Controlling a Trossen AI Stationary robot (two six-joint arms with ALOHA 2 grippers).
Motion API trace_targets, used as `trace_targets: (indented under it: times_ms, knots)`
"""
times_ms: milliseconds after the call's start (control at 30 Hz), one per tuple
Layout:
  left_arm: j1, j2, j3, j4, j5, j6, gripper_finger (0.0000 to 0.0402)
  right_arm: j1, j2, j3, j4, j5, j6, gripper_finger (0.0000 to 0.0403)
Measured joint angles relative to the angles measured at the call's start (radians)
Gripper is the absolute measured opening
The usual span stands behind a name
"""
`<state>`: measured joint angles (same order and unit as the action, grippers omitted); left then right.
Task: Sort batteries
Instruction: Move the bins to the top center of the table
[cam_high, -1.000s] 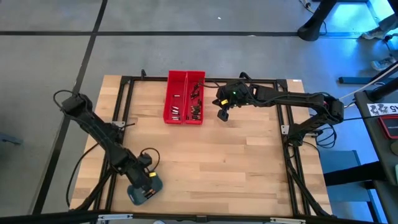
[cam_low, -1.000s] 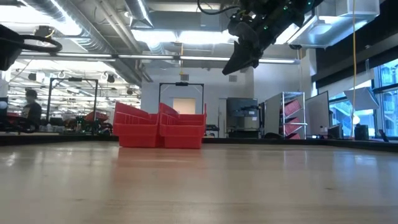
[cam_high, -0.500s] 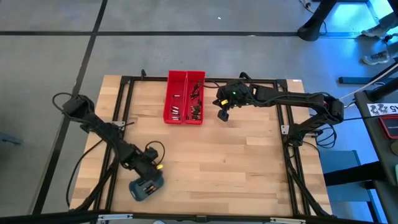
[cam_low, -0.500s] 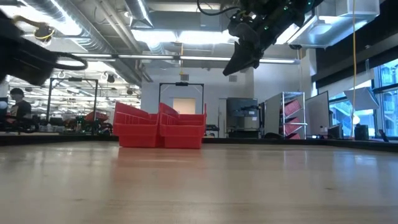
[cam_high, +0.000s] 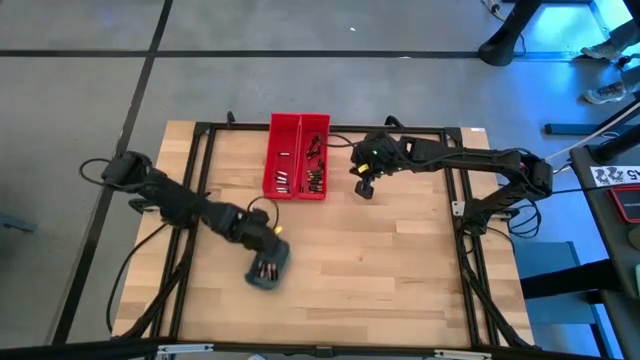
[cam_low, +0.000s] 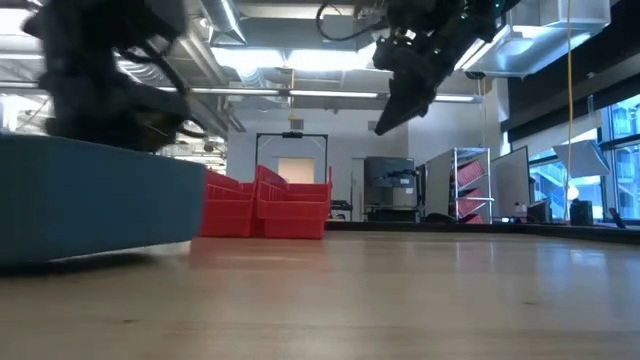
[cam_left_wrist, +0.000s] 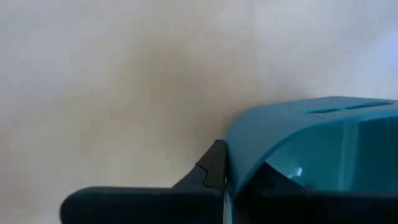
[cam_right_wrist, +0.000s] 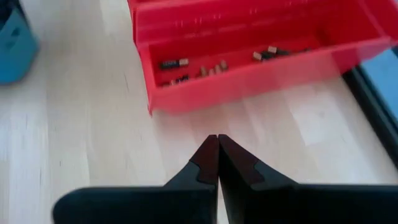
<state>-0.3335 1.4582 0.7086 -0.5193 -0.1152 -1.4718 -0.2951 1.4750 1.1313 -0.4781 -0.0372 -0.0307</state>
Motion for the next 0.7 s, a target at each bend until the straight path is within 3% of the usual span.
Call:
trace_targets:
  times_ms: [133,300,700]
  knots:
    - [0.127,0.000,0.000,0.033,0.000,0.068,0.0002,0.000,0.000,0.000,-0.077,0.000,0.000,0.0010]
    - [0.232,-0.001,0.000,0.192,-0.001,0.126,0.0002,0.000,0.000,0.000,-0.153,0.000,0.000,0.0010]
    - [0.287,0.073,0.022,0.297,-0.016,0.079,0.0001,0.001,0.000,0.000,-0.178,-0.061,0.060,0.0010]
